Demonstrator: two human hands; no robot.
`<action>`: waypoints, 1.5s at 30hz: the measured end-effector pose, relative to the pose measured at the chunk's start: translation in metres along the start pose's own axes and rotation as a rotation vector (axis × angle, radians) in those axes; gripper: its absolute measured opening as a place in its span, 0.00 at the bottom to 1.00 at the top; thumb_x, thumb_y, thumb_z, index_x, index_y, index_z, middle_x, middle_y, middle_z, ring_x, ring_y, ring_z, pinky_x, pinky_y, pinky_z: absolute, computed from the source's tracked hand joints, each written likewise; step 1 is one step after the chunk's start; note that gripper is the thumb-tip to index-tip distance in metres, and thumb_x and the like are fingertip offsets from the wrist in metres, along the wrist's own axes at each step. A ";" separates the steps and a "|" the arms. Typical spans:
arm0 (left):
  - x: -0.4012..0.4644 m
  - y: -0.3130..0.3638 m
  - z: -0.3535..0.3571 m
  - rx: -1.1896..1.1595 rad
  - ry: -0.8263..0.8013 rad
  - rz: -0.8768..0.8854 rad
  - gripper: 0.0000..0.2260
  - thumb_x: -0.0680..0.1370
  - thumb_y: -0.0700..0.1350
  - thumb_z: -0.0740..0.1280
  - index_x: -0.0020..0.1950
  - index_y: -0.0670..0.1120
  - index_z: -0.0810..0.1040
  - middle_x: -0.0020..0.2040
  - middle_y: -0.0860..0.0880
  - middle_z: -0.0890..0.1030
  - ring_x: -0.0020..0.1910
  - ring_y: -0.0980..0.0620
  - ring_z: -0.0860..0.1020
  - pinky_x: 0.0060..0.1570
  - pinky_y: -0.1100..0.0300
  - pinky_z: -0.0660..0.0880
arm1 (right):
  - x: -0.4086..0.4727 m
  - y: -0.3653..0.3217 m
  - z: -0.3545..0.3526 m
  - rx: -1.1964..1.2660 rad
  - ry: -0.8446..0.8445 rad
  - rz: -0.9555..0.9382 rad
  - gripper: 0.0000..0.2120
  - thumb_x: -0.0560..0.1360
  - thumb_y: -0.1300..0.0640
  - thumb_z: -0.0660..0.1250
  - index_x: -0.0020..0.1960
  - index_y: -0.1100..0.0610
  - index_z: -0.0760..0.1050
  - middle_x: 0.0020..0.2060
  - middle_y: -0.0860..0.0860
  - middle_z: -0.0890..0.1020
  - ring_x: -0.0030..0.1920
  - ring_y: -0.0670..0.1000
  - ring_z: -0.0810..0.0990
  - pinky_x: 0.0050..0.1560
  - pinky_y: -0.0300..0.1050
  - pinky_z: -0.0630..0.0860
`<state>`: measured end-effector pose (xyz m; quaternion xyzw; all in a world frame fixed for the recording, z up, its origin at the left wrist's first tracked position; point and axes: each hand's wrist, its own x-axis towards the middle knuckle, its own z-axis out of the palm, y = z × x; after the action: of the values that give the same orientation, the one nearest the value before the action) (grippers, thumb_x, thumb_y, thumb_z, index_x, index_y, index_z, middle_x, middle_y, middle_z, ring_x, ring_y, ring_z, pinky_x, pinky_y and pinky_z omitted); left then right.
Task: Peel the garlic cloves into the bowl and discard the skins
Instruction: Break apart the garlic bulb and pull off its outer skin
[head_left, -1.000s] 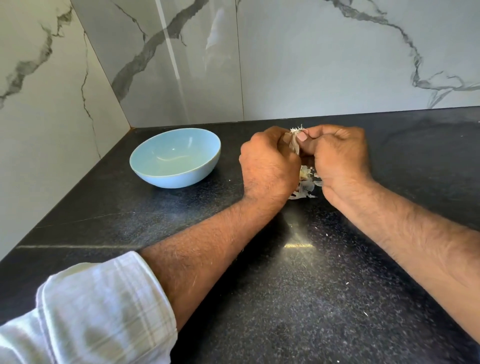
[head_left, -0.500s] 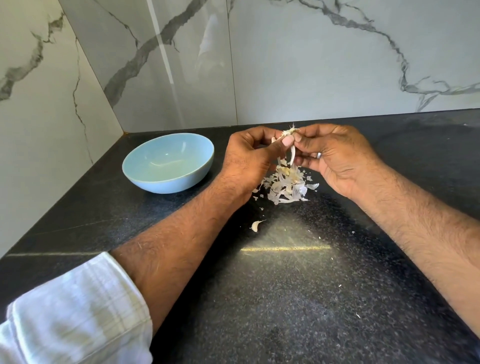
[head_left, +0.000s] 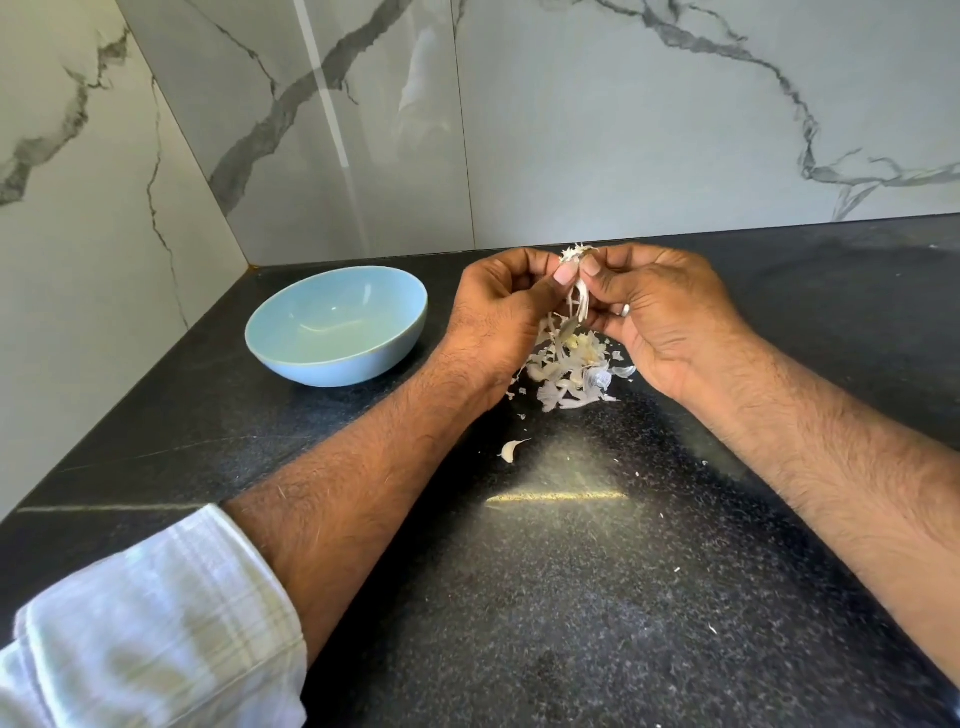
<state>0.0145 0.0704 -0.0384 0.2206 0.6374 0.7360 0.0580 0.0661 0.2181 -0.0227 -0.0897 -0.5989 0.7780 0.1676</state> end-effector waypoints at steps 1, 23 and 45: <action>0.001 0.001 -0.002 -0.030 -0.011 -0.016 0.03 0.83 0.37 0.71 0.53 0.37 0.83 0.41 0.40 0.85 0.34 0.47 0.82 0.35 0.58 0.79 | 0.000 -0.002 0.000 0.030 -0.037 0.016 0.05 0.75 0.66 0.74 0.51 0.61 0.84 0.45 0.58 0.87 0.43 0.55 0.86 0.45 0.49 0.83; 0.009 -0.003 -0.017 -0.057 -0.217 -0.056 0.05 0.79 0.44 0.73 0.47 0.42 0.82 0.42 0.41 0.80 0.44 0.42 0.72 0.41 0.53 0.70 | -0.006 -0.004 0.006 0.068 -0.116 0.055 0.06 0.68 0.65 0.75 0.45 0.62 0.83 0.34 0.55 0.82 0.36 0.50 0.79 0.36 0.43 0.79; 0.009 -0.003 -0.024 0.216 -0.080 0.071 0.07 0.79 0.40 0.76 0.55 0.39 0.87 0.43 0.44 0.88 0.40 0.48 0.86 0.38 0.61 0.80 | 0.004 -0.004 -0.015 -0.340 -0.195 0.023 0.10 0.72 0.65 0.79 0.53 0.64 0.85 0.41 0.59 0.86 0.41 0.53 0.83 0.45 0.47 0.83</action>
<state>-0.0041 0.0523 -0.0411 0.2772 0.7018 0.6554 0.0332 0.0683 0.2337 -0.0230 -0.0478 -0.7339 0.6725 0.0826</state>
